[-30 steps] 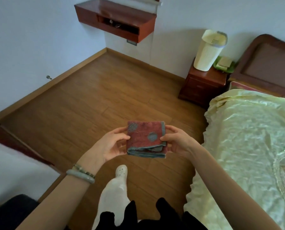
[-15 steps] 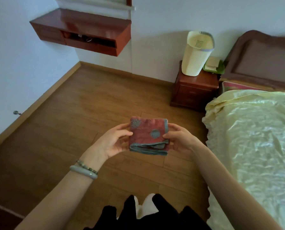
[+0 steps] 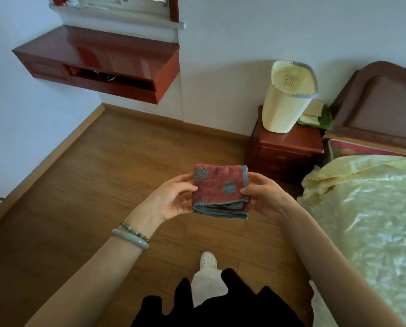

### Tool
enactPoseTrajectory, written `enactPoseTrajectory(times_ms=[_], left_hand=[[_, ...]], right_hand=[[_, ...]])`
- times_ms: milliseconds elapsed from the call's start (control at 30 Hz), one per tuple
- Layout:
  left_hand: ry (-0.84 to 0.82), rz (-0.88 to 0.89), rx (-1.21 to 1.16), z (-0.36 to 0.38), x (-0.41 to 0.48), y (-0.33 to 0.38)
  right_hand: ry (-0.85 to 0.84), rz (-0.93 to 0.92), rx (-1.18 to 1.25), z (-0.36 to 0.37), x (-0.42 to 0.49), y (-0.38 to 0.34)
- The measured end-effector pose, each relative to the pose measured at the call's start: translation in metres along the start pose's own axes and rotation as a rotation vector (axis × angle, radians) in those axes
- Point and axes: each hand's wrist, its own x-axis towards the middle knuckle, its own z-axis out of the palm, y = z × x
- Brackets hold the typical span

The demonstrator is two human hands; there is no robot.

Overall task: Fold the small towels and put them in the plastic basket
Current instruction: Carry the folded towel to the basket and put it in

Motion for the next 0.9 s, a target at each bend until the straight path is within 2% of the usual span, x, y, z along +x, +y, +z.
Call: enactPoseTrajectory(times_ms=[400,900], left_hand=[[-0.042,0.016,-0.015,0.035,0.147,0.137],[-0.232,-0.094,0.181,0.084,0.394,0.323]], right_hand=[[-0.048,-0.005,0.0,-0.035,0.146,-0.14],[0.174,-0.062,0.163,-0.085,0.334,-0.284]])
